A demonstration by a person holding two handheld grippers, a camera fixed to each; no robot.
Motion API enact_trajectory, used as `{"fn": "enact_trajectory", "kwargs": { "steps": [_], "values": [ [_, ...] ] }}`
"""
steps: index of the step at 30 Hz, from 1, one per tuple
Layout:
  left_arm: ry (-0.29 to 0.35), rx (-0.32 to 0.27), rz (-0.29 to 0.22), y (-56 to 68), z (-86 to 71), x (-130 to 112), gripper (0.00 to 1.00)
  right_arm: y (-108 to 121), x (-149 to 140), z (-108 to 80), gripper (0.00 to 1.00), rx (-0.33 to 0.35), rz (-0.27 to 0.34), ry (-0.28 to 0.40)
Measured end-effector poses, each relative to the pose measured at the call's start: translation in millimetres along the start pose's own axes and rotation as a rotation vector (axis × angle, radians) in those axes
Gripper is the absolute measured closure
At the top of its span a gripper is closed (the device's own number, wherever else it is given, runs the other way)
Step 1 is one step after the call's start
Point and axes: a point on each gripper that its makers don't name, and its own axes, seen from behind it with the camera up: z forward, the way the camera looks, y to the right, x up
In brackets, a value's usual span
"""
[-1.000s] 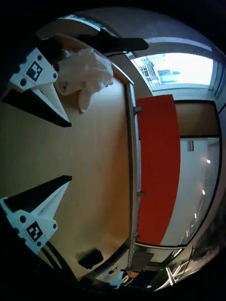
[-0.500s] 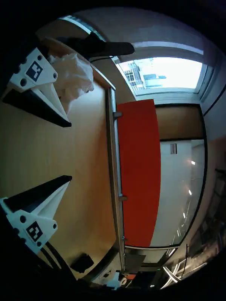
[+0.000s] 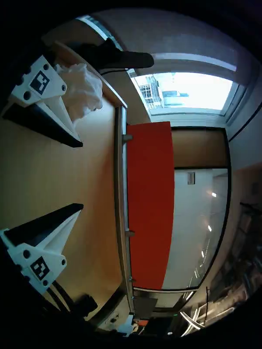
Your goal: Fold towel
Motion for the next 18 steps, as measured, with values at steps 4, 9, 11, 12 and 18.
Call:
{"fn": "enact_trajectory", "kwargs": {
  "steps": [4, 9, 11, 12, 18],
  "values": [
    [0.027, 0.001, 0.003, 0.1, -0.5, 7, 0.05, -6, 3, 1.0, 0.0, -0.004, -0.003, 0.01],
    [0.042, 0.002, -0.002, 0.1, -1.9, 10, 0.05, -17, 3, 1.3, 0.0, -0.005, 0.008, 0.016],
    [0.049, 0.003, -0.004, -1.1, -2.7, 12, 0.05, -21, 2, 1.5, 0.0, 0.001, 0.011, 0.013],
    [0.052, 0.003, -0.004, -1.6, -2.9, 13, 0.05, -22, 1, 1.6, 0.0, 0.003, 0.011, 0.012],
    [0.067, -0.002, 0.0, -1.4, -0.5, 15, 0.05, -24, 2, 2.9, 0.0, -0.009, 0.001, 0.009]
  ]
}}
